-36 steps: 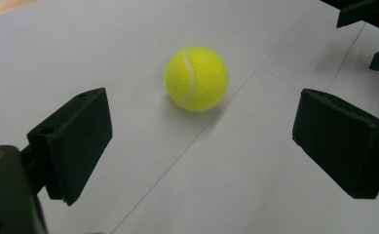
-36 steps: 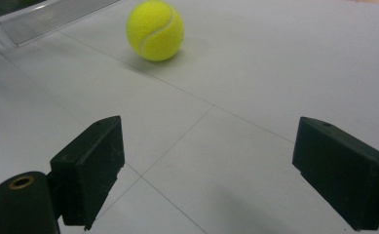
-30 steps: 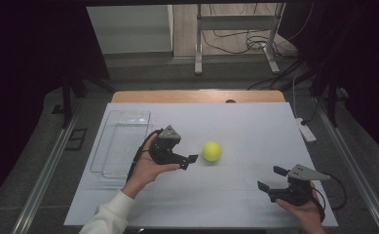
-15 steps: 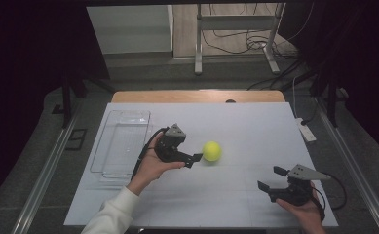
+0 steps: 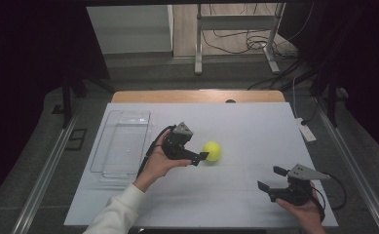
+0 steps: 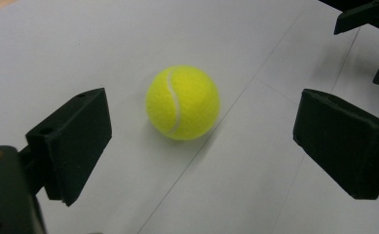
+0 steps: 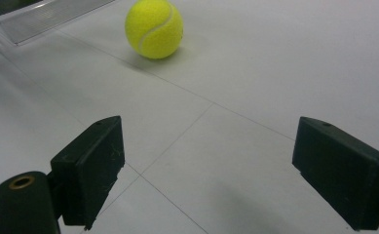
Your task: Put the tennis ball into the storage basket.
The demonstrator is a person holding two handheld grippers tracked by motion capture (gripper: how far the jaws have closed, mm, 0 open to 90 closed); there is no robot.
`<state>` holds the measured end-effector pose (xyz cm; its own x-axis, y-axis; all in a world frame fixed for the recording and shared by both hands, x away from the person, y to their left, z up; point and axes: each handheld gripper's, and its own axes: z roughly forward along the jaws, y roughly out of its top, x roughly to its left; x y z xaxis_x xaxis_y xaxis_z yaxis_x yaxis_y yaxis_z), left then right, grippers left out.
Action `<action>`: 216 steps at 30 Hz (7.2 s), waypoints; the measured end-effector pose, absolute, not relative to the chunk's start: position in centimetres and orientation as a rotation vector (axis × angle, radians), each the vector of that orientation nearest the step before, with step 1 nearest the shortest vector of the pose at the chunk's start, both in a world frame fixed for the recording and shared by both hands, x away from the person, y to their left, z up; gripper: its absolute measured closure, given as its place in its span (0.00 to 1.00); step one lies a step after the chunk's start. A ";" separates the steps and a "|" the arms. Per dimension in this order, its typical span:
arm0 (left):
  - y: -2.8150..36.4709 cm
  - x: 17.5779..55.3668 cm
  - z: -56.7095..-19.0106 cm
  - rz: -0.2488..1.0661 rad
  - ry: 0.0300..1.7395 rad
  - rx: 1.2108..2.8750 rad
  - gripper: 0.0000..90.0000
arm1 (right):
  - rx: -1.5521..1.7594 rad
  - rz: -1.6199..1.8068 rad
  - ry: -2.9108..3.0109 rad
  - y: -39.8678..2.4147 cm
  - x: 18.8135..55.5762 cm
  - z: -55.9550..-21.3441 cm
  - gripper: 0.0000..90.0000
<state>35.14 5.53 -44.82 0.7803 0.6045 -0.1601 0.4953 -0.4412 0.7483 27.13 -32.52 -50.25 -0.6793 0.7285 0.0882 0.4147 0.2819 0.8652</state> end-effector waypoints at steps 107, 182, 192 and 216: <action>-1.3 40.4 -50.2 0.089 0.894 2.364 0.29 | 1.039 1.356 2.229 -32.6 27.1 -50.2 0.14; 4.7 35.5 -45.1 0.194 0.792 2.122 0.30 | 1.019 1.348 2.224 -32.4 27.0 -50.2 0.14; 5.2 35.5 -44.8 0.196 0.787 2.114 0.30 | 1.009 1.346 2.228 -32.4 26.9 -50.2 0.14; 7.3 35.6 -43.5 0.229 0.822 2.040 0.30 | 1.008 1.333 2.241 -32.4 27.0 -50.4 0.14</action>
<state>35.61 7.31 -43.54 0.7618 0.6313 -0.1450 0.4650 -0.3772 0.8009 27.04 -32.37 -50.36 -0.6883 0.7228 0.0619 0.3995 0.3064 0.8640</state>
